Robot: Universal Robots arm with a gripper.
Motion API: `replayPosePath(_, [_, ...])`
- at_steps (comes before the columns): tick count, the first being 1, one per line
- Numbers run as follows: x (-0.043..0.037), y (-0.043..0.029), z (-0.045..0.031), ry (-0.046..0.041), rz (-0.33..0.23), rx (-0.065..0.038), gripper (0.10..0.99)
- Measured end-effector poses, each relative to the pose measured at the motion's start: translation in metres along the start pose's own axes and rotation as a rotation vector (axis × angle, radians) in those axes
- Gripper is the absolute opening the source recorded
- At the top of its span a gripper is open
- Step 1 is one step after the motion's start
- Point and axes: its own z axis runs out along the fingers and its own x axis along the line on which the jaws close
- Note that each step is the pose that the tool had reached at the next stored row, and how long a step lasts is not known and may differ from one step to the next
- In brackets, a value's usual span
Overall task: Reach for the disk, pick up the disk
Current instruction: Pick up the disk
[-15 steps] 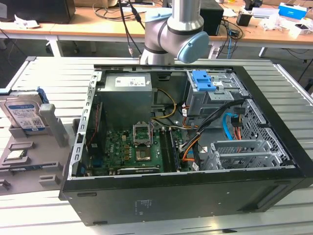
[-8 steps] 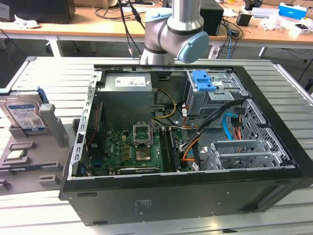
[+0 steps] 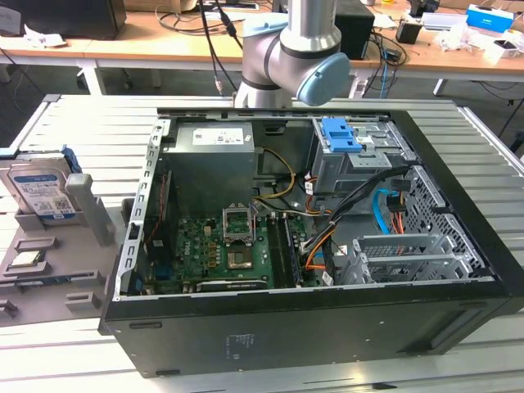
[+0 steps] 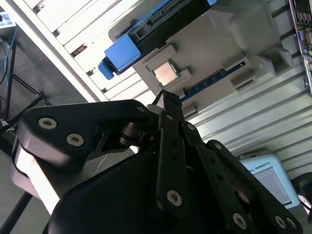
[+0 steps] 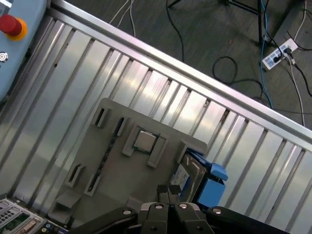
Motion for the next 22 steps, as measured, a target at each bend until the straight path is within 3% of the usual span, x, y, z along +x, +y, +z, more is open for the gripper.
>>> replayPosePath(14, [0.0,0.0,0.0001,-0.0065,0.175,-0.001,0.106])
replayPosePath(22, [0.0,0.0,0.0001,-0.0109,0.308,-0.002,0.106])
